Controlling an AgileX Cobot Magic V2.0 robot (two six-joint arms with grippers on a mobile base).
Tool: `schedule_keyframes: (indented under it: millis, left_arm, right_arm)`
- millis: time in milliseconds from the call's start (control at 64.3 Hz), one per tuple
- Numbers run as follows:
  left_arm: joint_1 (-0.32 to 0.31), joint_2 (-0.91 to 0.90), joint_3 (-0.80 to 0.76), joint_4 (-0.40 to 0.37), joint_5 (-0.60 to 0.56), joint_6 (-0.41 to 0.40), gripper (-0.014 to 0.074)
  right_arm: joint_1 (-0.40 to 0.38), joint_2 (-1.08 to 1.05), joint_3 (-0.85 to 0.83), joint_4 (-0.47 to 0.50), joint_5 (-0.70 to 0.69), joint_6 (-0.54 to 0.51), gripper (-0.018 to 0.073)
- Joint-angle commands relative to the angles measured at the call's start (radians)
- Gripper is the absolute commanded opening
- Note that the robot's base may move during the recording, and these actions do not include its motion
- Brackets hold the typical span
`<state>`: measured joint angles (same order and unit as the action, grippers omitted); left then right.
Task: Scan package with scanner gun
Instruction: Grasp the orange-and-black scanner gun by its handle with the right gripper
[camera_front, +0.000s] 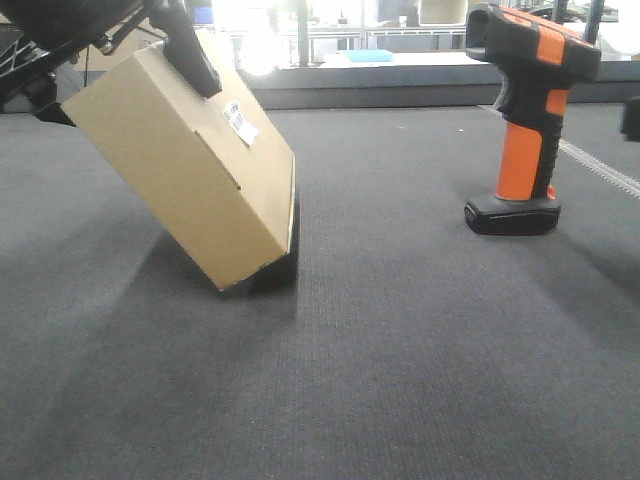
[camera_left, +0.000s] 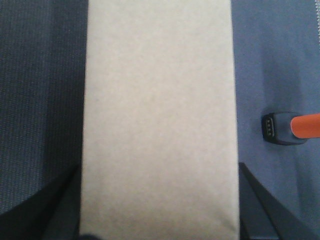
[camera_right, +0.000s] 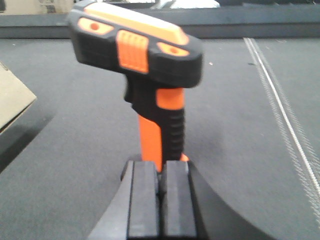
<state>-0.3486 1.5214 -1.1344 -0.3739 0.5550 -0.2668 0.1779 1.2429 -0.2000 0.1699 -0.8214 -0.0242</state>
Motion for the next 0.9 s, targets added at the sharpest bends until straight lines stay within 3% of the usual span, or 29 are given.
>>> schedule_keyframes:
  millis: [0,187,420,529,591,700,793,886]
  left_arm:
    - [-0.006,-0.003,-0.004,-0.006,-0.020,-0.007,-0.0055]
    - [-0.006,-0.003,-0.004,-0.006,-0.022,-0.007,-0.0055]
    - [-0.006,-0.003,-0.004,-0.006,-0.031,-0.007,-0.0055]
    - [-0.006,-0.003,-0.004,-0.006,-0.031,-0.007,-0.0055]
    - [-0.006,-0.003,-0.004,-0.006,-0.031,-0.007,-0.0055]
    - [-0.006,-0.003,-0.004,-0.006,-0.031,-0.007,-0.0055]
    - [-0.006,-0.003,-0.004,-0.006,-0.031,-0.007,-0.0055]
    - [-0.006,-0.003,-0.004,-0.006,-0.031,-0.007,-0.0055]
  right_arm:
    - [0.004,0.073,-0.017,-0.009,-0.112,0.024,-0.0162]
    - [0.004,0.197,-0.073,-0.031,-0.212,0.104,-0.0162]
    - [0.004,0.305,-0.100,-0.074,-0.299,0.127,-0.0132]
    - [0.004,0.330,-0.100,-0.074,-0.322,0.130,0.0034]
    - [0.004,0.332,-0.100,-0.074,-0.315,0.130,0.0213]
    - [0.004,0.332,-0.102,-0.074,-0.313,0.130,0.0444]
    - [0.004,0.332,-0.121,-0.074,-0.303,0.130,0.0537]
    - [0.004,0.332,-0.165,-0.062,-0.259,0.130,0.0563]
